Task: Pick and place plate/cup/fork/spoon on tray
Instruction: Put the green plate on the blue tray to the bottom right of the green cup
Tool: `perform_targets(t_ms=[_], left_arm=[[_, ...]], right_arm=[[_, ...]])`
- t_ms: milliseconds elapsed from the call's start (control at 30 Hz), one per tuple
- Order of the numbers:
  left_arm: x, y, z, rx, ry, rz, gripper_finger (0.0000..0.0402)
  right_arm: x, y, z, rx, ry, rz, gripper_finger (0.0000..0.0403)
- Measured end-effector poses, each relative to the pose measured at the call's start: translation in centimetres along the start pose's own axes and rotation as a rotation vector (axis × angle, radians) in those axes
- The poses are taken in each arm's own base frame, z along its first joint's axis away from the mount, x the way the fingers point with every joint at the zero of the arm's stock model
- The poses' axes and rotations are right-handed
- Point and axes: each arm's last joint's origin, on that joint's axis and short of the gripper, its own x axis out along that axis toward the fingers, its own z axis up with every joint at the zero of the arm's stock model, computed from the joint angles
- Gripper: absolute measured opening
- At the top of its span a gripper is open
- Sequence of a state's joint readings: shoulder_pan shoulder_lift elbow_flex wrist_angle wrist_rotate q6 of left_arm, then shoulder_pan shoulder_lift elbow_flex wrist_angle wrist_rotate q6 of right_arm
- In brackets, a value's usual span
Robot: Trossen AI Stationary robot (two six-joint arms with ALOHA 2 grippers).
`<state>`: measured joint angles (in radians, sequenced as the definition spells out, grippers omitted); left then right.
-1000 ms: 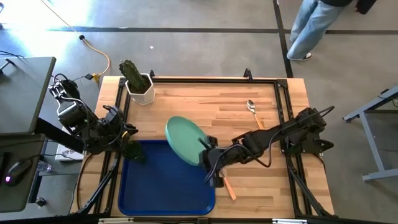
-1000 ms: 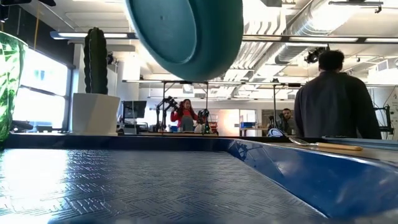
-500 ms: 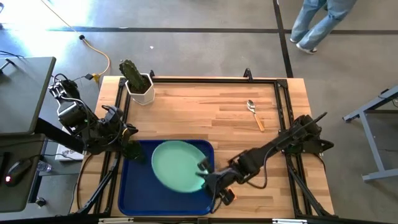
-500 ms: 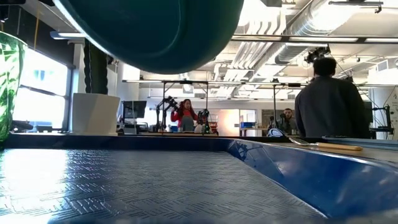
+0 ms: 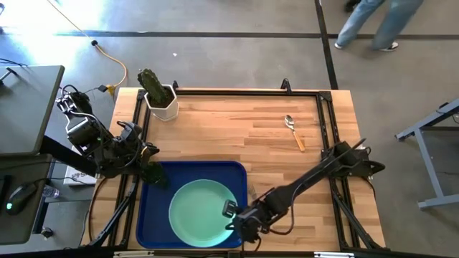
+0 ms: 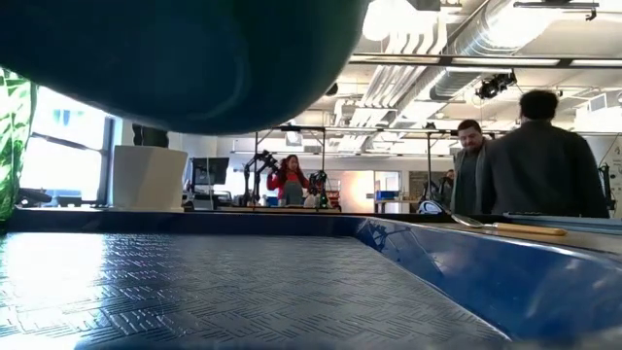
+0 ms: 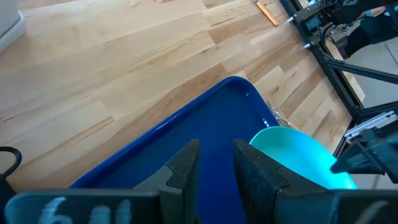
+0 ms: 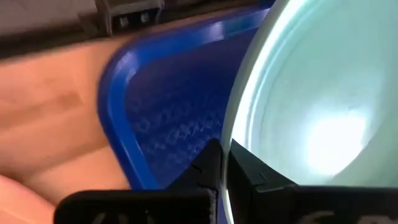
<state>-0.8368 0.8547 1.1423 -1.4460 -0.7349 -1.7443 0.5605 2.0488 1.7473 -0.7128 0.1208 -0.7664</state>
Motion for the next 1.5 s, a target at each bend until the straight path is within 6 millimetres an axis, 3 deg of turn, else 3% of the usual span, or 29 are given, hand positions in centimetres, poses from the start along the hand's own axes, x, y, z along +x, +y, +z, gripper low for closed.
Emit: perform_targets(t_ms=[333,667,1033,1500], left_arm=[[0.0,0.0,0.0,-0.009,0.0,0.0,0.0085],[0.0,0.1,0.0,-0.002,-0.001,0.007,0.0085],[0.0,0.1,0.0,0.0,-0.001,0.008,0.0085],[0.0,0.1,0.0,0.002,-0.001,0.01,0.0085]], right_arm=[[3.3,-1.2,-1.5,-0.147,0.033,-0.017,0.0],[5.2,-2.5,-3.3,-0.141,0.019,-0.001,0.0],[7.8,-2.2,-4.3,-0.178,0.025,0.045,0.0],[8.2,-3.5,-5.4,-0.104,0.025,0.006,0.0]])
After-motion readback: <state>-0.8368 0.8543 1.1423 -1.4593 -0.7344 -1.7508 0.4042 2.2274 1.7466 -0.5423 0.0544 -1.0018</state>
